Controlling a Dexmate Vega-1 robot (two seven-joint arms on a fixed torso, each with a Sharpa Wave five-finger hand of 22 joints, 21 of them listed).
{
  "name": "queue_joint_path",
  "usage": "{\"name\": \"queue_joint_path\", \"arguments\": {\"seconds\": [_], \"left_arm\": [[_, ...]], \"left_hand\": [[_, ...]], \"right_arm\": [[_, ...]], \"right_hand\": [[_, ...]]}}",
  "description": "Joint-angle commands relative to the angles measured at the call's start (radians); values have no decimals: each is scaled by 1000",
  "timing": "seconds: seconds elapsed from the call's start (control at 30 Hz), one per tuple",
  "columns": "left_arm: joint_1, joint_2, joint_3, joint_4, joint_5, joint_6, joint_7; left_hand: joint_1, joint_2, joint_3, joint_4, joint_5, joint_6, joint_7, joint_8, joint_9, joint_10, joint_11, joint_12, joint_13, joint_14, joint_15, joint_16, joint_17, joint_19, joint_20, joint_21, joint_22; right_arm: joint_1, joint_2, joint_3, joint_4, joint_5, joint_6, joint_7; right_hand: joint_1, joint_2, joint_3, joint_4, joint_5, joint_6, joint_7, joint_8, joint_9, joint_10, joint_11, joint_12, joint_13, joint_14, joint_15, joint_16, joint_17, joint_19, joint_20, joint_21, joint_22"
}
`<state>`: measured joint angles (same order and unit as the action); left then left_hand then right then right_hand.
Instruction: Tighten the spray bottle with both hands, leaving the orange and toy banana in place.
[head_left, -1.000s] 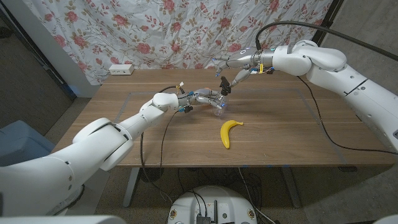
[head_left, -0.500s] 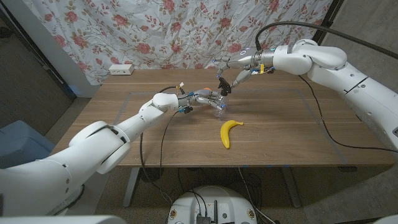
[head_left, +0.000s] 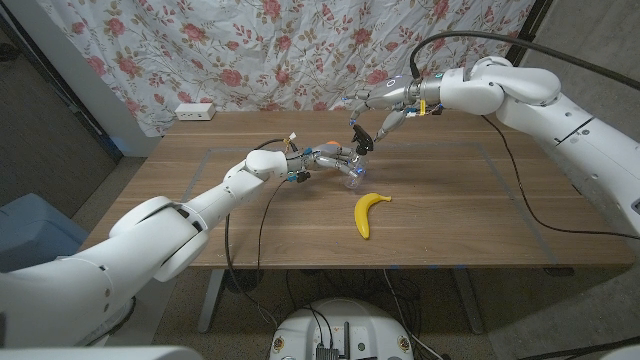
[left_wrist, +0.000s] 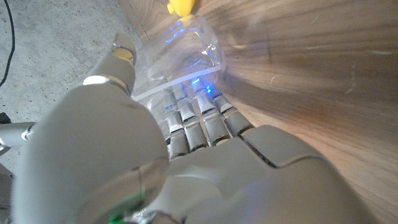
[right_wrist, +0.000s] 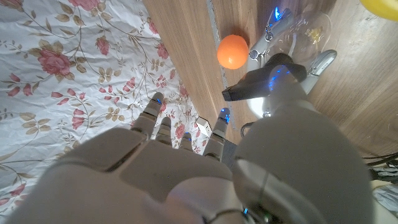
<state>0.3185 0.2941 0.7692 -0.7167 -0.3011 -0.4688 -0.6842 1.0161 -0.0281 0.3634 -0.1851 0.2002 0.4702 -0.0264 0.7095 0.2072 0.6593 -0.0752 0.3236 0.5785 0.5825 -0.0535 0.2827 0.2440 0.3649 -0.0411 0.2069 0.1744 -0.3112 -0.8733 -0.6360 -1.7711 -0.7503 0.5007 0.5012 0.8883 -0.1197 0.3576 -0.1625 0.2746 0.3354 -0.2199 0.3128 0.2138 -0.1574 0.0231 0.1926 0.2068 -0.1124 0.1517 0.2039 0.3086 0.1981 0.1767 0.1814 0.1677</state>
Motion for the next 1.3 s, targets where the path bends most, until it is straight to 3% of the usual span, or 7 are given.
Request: {"name": "queue_joint_path", "arguments": {"seconds": [0.03,0.5,0.93,1.3], "left_arm": [[3,2,2,-8,0,7,1],[11,14,3,-40,2,25,8],[46,54,1,-141,3,77,34],[74,85,-2,-213,4,117,60]], "left_hand": [[-21,142,15,12,5,155,-39,165,1,106,-101,5,4,1,-140,-2,3,8,-50,-1,4],[-21,143,15,13,6,156,-39,166,1,109,-101,4,6,2,-139,-3,3,9,-49,-1,4],[-22,144,15,13,5,155,-38,165,1,110,-100,2,7,2,-140,-4,4,9,-48,-1,4],[-22,144,15,13,6,155,-39,166,1,113,-99,2,9,3,-139,-4,4,9,-48,-1,4]], "right_arm": [[39,16,-18,41,-2,51,15],[69,27,-38,88,-21,133,-9],[128,55,-74,175,-55,240,-35],[144,66,-91,219,-65,287,-48]], "right_hand": [[6,2,0,5,4,0,-1,-2,2,0,-4,4,3,1,-2,7,4,3,-3,6,1],[-1,0,-3,9,10,0,-1,-4,1,1,-5,6,3,0,-1,8,5,2,-8,6,1],[-9,-1,-8,13,21,6,-1,-3,1,5,-7,9,3,-3,-2,9,5,-4,-13,4,1],[-15,-2,-11,16,29,12,-1,-3,1,7,-8,11,3,1,-6,12,6,-2,-16,5,1]]}}
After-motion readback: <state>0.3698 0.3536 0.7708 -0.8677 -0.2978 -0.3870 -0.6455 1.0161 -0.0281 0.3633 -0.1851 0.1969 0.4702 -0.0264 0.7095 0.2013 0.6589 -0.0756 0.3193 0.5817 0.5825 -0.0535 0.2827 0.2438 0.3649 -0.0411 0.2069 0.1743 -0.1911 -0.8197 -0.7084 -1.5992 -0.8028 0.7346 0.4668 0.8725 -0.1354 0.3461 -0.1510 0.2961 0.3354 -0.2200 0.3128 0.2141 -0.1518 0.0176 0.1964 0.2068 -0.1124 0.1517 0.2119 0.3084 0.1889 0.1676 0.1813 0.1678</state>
